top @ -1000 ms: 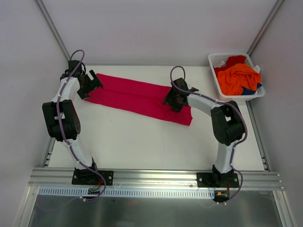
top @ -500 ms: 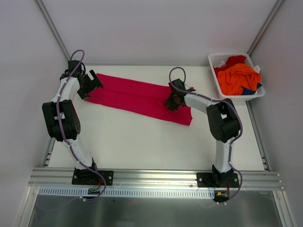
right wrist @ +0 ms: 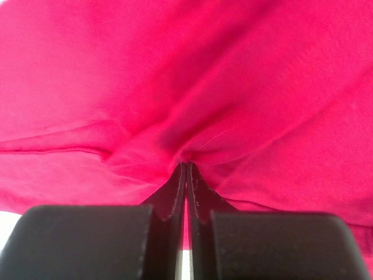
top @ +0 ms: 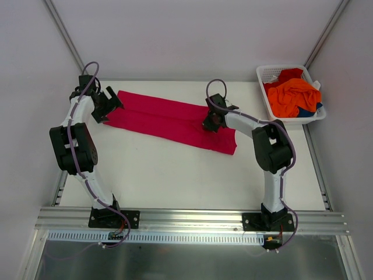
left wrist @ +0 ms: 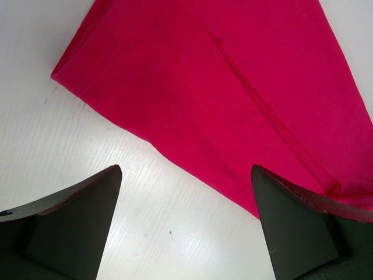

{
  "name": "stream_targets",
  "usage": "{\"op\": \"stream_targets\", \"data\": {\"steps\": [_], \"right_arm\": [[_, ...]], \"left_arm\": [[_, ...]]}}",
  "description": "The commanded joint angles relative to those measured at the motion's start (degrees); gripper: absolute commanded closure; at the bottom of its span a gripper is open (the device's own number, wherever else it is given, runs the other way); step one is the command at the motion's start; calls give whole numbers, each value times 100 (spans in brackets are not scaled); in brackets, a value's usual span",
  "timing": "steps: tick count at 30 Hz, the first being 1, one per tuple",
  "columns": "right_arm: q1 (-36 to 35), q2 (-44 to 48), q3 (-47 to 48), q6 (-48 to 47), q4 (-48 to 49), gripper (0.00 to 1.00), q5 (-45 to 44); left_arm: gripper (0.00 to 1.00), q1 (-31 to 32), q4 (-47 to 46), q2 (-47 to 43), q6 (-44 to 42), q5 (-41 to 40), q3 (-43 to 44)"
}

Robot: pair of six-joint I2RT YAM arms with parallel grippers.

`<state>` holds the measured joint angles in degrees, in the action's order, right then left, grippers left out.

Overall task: Fold and stack the t-shirts
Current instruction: Fold the other side of the tshirt into a rectangle

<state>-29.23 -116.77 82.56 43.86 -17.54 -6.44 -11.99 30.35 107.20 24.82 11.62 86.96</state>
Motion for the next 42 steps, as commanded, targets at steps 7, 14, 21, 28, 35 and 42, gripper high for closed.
{"op": "stream_targets", "data": {"steps": [7, 14, 21, 28, 35, 42], "right_arm": [[49, -529, 1603, -1061, -785, 100, 63], [234, -1172, 2703, -1931, -1366, 78, 328], [751, -1576, 3694, -2706, -1462, 62, 959], [840, -1129, 4233, -3980, -1560, 24, 1249], [561, -163, 2998, -4034, -1718, 46, 1628], [58, 164, 1631, -4245, -1384, 39, 1092]], "left_arm": [[6, -32, 6, -67, -30, 262, 190], [6, -32, 6, -23, -30, 385, 155], [6, -32, -3, -6, -47, 499, 146], [7, -14, -3, -15, -47, 578, 128], [7, 56, -3, -94, -38, 596, 67], [7, 74, 6, -173, -74, 658, -12]]}}
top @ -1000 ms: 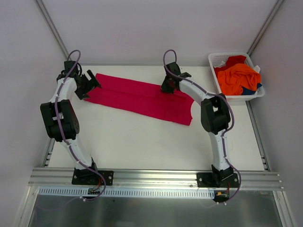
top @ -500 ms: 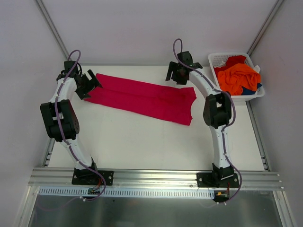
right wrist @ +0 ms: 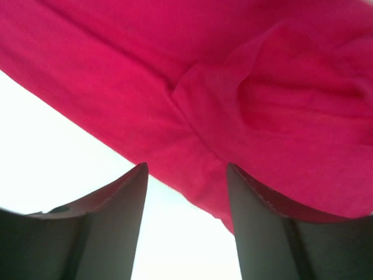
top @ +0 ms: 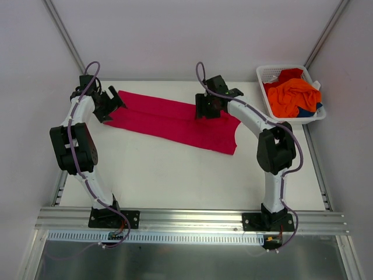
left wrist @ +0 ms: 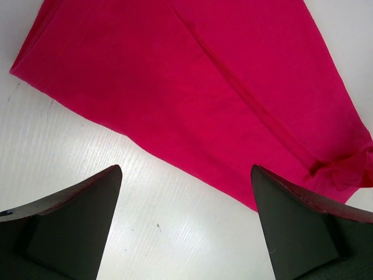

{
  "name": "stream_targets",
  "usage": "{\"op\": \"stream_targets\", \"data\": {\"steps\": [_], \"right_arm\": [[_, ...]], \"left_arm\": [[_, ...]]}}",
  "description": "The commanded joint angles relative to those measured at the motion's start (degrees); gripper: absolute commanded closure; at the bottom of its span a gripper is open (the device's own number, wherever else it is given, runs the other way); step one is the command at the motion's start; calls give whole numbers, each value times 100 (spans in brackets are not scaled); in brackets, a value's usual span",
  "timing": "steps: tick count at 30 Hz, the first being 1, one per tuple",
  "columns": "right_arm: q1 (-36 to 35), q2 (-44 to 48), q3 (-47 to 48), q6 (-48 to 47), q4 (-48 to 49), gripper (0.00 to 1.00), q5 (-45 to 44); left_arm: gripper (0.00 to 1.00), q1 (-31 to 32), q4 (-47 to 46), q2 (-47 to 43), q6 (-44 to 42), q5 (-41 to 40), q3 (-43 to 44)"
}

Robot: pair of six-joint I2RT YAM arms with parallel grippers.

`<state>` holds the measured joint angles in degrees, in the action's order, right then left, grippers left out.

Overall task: Fold and stack the t-shirts
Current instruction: Fold the other side of the tshirt into a rectangle

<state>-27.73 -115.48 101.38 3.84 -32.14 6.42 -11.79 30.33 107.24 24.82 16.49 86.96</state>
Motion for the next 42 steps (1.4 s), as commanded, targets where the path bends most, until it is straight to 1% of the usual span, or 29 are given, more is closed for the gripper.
{"op": "stream_targets", "data": {"steps": [1, 3, 5, 6, 11, 14, 16, 19, 21, 23, 25, 30, 32, 34, 35, 36, 38, 39, 40, 41, 42], "right_arm": [[-93, -87, -225, -304, -11, 41, -193], [-93, -202, -58, -313, -160, 47, -176], [-101, -290, -22, -278, -179, 55, -184], [-101, -334, 4, -278, -179, 55, -202], [-102, -834, 285, -331, -231, 57, -387], [-110, -1125, 706, -331, -415, 58, -386], [-102, -1362, 979, -542, -495, 59, -422], [-93, -1591, 1330, -629, -626, 60, -693], [-58, -1679, 1480, -665, -653, 60, -1036], [-14, -1820, 1770, -717, -688, 59, -1299], [65, -1986, 1998, -787, -697, 57, -1336], [180, -2496, 2930, -1051, -697, 55, -1292], [180, -2768, 3333, -1183, -697, 51, -1248], [206, -2857, 3458, -1236, -592, 48, -1161], [224, -2822, 3467, -1210, -531, 46, -1090], [267, -2770, 3476, -1201, -391, 42, -1090], [311, -2543, 3537, -1192, -293, 36, -1046], [373, -2428, 3607, -1140, -258, 27, -1028], [408, -2122, 3625, -1096, -205, 21, -933], [443, -2119, 3617, -1035, -205, 16, -879], [504, -1745, 3486, -843, -205, 3, -818]], "left_arm": [[7, 63, 8, -203, -74, 170, -38], [7, 63, 8, -230, -74, 197, -56], [7, 63, 8, -274, -74, 197, -82], [7, 54, 0, -291, -74, 205, -100], [7, 54, 8, -370, -100, 240, -188], [7, 54, 8, -414, -118, 223, -205], [7, 54, 8, -449, -126, 205, -197], [7, 54, 8, -476, -118, 205, -188], [6, 63, 8, -485, -118, 249, -179], [7, 54, 8, -476, -109, 232, -170], [6, 63, 8, -432, -109, 249, -127], [7, 54, 8, -274, -56, 311, 5], [6, 54, 8, -204, -39, 381, 93], [7, 54, 8, -160, -30, 416, 155], [7, 63, 8, -160, -30, 434, 155], [6, 63, 8, -151, -47, 443, 181], [6, 63, 8, -160, -108, 504, 207], [6, 72, 8, -151, -222, 548, 268], [6, 72, 0, -151, -284, 618, 295], [5, 80, 8, -151, -345, 645, 330], [5, 89, 8, -160, -494, 662, 418]]}}
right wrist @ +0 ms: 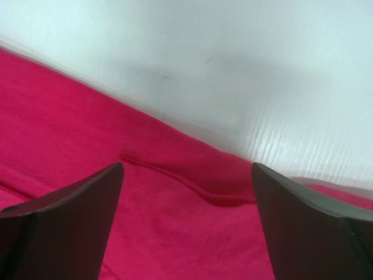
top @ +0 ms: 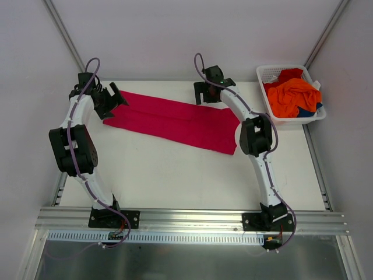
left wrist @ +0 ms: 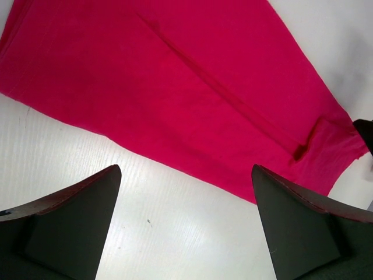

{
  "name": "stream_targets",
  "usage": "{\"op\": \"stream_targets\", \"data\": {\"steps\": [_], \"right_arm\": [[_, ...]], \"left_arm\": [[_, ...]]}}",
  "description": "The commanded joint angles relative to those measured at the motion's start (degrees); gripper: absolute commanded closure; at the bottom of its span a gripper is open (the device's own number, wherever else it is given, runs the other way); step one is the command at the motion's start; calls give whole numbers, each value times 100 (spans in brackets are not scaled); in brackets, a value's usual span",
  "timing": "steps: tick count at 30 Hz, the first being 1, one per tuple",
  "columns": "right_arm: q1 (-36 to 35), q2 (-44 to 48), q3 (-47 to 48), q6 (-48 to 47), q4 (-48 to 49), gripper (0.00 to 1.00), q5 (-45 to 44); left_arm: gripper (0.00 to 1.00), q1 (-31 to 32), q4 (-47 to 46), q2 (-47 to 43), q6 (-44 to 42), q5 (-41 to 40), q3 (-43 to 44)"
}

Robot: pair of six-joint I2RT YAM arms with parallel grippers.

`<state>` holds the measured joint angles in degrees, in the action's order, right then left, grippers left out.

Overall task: Fold and stack the t-shirts
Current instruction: Fold the other side of the tshirt into a rectangle

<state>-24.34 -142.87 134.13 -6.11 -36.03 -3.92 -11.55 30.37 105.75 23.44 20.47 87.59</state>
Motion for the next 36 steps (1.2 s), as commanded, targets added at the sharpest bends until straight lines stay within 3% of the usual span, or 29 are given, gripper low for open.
{"op": "stream_targets", "data": {"steps": [1, 5, 10, 14, 23, 36], "right_arm": [[184, 1224, 54, 241, 175, 1, 330], [105, 2516, -1412, 584, 202, 0, 322], [-132, 3984, -3557, 2322, 245, 0, -64], [-404, 4390, -5191, 3606, 789, 1, -214], [-519, 3847, -5678, 4443, 1133, 1, -592], [-115, 2853, -5590, 4356, 1538, 1, 234]], "left_arm": [[4, 83, 4, 6, -454, 273, 425], [1, 345, 4, 217, -1199, 239, 942], [1, 698, 4, 472, -1860, -130, 1348], [1, 786, 13, 762, -1311, -307, 1288], [7, 768, 4, 1183, 1019, -430, 584], [17, 777, -119, 1694, 2102, -895, 452]]}}
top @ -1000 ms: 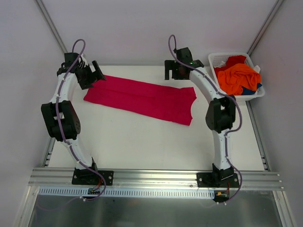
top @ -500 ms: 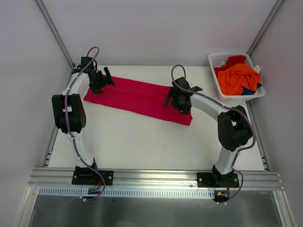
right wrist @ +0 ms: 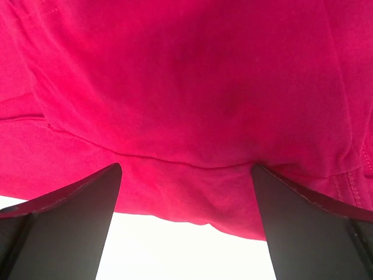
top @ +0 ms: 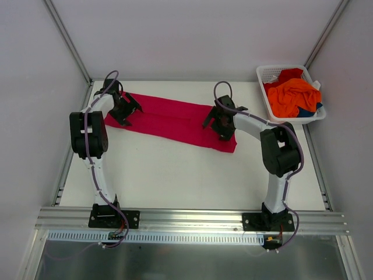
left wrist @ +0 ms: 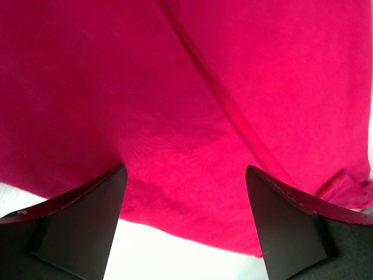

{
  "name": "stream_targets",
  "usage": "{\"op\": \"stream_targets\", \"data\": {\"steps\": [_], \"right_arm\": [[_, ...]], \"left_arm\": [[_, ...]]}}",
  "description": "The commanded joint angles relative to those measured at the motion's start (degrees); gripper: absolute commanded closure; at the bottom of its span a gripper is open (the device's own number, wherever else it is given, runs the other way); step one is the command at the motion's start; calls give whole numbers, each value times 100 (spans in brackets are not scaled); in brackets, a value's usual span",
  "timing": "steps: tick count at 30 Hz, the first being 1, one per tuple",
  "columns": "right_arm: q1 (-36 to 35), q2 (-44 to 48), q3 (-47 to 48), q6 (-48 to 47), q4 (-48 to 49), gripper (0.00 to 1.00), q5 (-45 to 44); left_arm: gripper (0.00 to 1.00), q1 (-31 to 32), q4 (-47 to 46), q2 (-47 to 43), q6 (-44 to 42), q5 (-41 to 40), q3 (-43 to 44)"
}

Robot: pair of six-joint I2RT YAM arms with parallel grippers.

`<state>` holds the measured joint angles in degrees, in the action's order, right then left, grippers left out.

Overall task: Fold and stack the t-shirts
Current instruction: Fold the other side of the tshirt into a rectangle, then rotate the tshirt 90 degrees

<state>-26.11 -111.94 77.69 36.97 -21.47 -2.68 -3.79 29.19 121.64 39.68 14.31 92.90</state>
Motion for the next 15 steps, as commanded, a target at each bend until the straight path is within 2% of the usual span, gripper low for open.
{"op": "stream_targets", "data": {"steps": [1, 6, 10, 15], "right_arm": [[79, -267, 45, 21, 73, 1, 118], [158, -328, -140, -58, 91, 0, 171], [448, -355, -167, -207, 65, 0, 198], [764, -486, 193, -453, -110, 0, 206]], "left_arm": [[17, 27, -1, 149, 627, -340, -105], [17, 177, 8, 132, 997, -595, -342], [17, 265, -1, -245, 1287, -875, -982], [17, 344, 8, -562, 1306, -894, -1511]]}}
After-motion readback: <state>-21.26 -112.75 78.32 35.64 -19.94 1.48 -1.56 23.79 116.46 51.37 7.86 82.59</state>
